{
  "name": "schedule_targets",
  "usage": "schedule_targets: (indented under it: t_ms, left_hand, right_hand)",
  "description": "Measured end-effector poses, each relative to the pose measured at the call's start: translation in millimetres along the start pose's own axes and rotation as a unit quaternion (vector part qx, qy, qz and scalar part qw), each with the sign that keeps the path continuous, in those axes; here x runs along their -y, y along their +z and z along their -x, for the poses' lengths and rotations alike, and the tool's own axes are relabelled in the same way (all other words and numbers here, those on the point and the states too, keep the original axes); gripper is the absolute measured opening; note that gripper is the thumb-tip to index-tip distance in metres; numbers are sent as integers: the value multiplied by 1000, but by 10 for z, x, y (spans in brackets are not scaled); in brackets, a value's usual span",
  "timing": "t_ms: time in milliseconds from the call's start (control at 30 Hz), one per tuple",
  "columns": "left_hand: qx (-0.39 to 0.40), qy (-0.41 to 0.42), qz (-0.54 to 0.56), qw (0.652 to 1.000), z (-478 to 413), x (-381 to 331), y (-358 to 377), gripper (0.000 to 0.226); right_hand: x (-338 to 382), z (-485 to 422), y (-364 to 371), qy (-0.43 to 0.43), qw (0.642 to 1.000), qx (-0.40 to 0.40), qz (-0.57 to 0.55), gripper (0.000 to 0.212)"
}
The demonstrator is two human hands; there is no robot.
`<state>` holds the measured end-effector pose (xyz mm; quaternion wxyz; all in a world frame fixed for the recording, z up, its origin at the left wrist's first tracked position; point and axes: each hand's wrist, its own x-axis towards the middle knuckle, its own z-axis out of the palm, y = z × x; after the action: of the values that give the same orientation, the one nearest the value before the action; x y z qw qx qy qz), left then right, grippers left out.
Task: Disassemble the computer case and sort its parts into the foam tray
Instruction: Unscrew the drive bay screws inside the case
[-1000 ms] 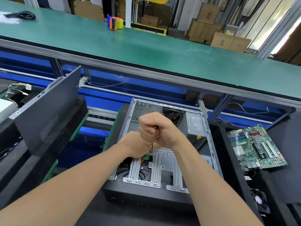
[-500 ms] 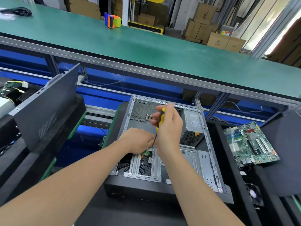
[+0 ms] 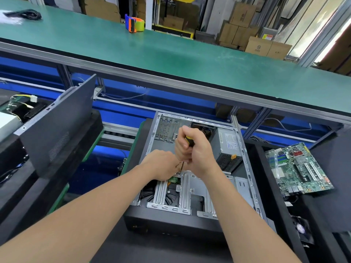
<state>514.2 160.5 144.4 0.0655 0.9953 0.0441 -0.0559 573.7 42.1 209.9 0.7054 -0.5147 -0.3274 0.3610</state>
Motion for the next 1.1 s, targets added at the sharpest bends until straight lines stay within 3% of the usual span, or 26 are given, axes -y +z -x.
schedule_targets:
  t_ms: [200, 300, 433, 567, 667, 733, 867, 967, 1100]
  left_hand:
    - [-4, 1, -4, 1000, 14, -11, 1, 39]
    - [8, 0, -11, 1000, 7, -19, -32, 37]
    - [11, 0, -12, 1000, 5, -16, -22, 31]
    - [4, -12, 4, 1000, 11, -28, -13, 31]
    - [8, -5, -6, 1000, 8, -38, -25, 28]
    - [12, -7, 2, 1000, 8, -30, -38, 28]
    - [13, 10, 4, 1000, 30, -26, -75, 34]
    - [21, 19, -1, 1000, 54, -37, -99, 27]
    - [37, 18, 23, 999, 88, -65, -123, 21]
  right_hand:
    - [67, -160, -158, 93, 971, 211, -68, 37]
    - [80, -188, -216, 110, 956, 249, -108, 37]
    - [59, -164, -224, 95, 961, 231, -123, 33]
    - [27, -86, -141, 38, 989, 135, -55, 32]
    - [18, 9, -14, -20, 998, -44, 48, 28]
    - [0, 79, 83, -61, 978, -173, 97, 27]
    - [-70, 126, 309, -78, 906, -392, 136, 41]
    - [-63, 97, 465, -83, 884, -440, 131, 47]
    - [-87, 58, 518, -97, 890, -431, 114, 49]
